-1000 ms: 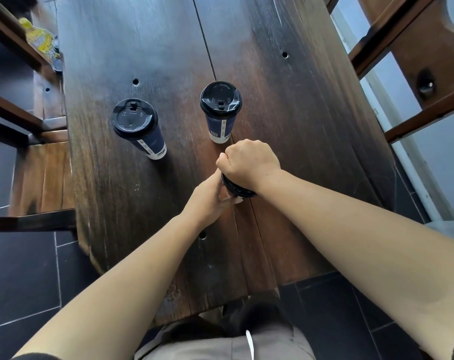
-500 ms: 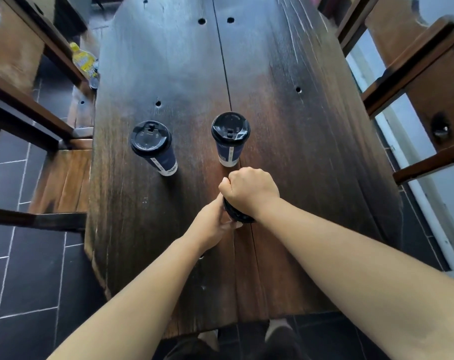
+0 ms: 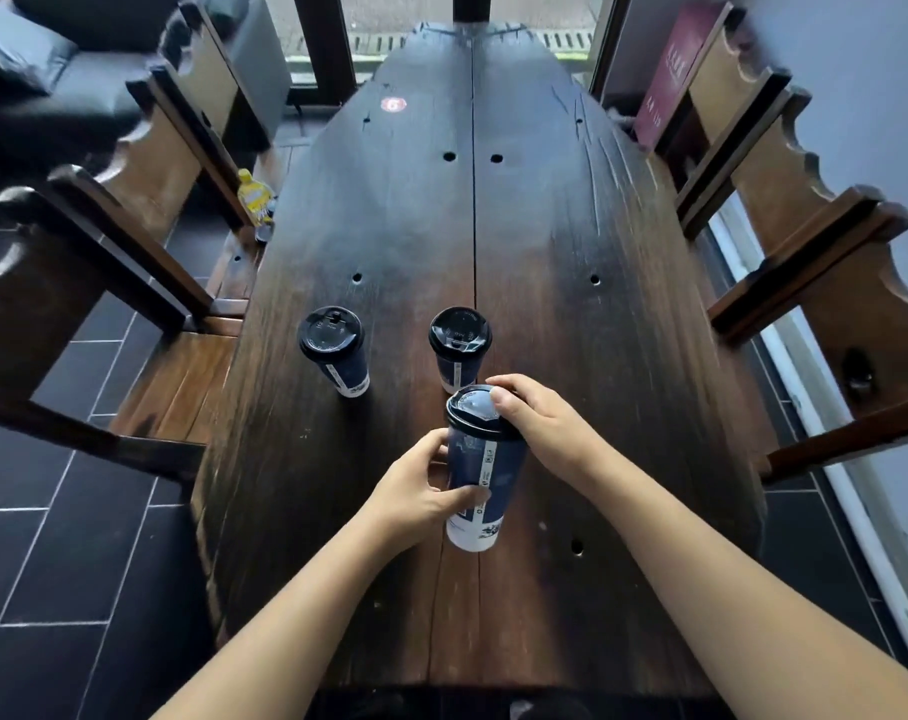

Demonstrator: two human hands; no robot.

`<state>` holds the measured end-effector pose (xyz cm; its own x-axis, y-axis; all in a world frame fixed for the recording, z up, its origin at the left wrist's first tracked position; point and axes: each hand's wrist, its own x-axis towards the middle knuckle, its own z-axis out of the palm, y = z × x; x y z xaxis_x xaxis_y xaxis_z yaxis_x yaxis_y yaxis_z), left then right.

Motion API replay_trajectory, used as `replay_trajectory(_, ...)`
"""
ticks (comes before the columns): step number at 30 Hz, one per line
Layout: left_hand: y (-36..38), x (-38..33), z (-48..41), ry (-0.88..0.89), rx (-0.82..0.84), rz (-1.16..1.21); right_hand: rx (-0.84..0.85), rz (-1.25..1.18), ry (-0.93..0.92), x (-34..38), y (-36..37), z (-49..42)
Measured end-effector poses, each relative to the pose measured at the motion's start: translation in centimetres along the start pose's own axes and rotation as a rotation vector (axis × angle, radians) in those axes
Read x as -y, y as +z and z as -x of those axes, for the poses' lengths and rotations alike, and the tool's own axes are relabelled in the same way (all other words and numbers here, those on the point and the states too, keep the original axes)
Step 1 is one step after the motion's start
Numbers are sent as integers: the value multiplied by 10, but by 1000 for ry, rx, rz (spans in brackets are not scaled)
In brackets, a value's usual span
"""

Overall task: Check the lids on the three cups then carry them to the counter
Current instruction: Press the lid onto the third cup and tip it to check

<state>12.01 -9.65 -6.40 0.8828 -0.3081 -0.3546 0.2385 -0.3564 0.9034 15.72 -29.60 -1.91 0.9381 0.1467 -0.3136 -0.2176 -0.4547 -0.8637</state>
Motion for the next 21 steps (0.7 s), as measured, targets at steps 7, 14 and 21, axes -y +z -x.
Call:
replay_trajectory(7,-1,-73,41,158,-41,107,17,-445,-74,47,-34,44)
replay_trajectory(14,-8,-134,60,264,-94,196,28,-603,-183,111,-55,60)
replay_trajectory(21,-14,-167,70,374,-134,247,9,-535,-305,142,-70,63)
